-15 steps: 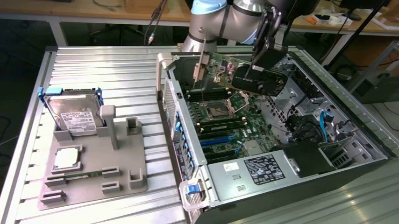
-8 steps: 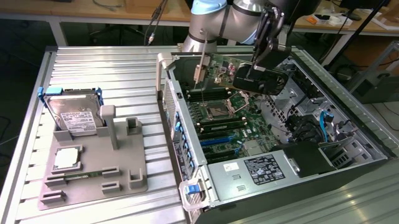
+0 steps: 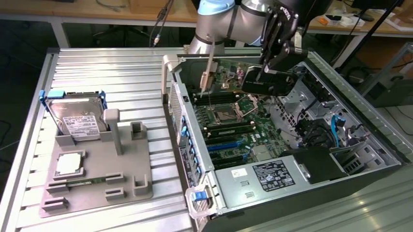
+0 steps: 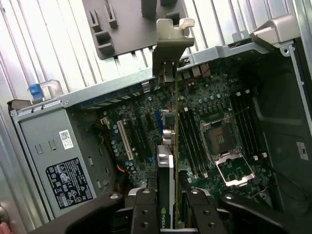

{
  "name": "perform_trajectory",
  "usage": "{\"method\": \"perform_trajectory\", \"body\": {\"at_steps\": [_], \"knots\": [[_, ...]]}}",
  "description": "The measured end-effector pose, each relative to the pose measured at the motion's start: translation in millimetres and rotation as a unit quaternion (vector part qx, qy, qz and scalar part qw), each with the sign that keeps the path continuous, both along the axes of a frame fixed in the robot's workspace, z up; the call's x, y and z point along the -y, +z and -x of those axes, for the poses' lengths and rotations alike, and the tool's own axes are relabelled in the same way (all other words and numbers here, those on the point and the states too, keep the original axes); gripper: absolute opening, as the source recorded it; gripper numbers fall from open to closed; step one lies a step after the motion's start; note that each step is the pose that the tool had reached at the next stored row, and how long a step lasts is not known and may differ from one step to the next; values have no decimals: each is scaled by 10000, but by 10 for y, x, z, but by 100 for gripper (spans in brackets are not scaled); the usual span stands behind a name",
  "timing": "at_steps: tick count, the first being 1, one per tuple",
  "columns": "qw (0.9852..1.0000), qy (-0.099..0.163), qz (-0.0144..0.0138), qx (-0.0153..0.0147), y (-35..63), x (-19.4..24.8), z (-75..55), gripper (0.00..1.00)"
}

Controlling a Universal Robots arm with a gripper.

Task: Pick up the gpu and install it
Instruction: 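Insert the gpu into the slot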

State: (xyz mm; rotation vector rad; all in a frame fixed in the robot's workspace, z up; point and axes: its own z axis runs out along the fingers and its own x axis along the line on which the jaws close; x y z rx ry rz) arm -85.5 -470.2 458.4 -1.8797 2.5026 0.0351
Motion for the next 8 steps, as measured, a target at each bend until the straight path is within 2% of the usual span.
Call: {"method": "perform_trajectory", "body": {"at_steps": [4, 8], "knots": [[9996, 267, 0, 0, 0, 0, 0, 27], [9985, 552, 0, 0, 0, 0, 0, 27]]}}
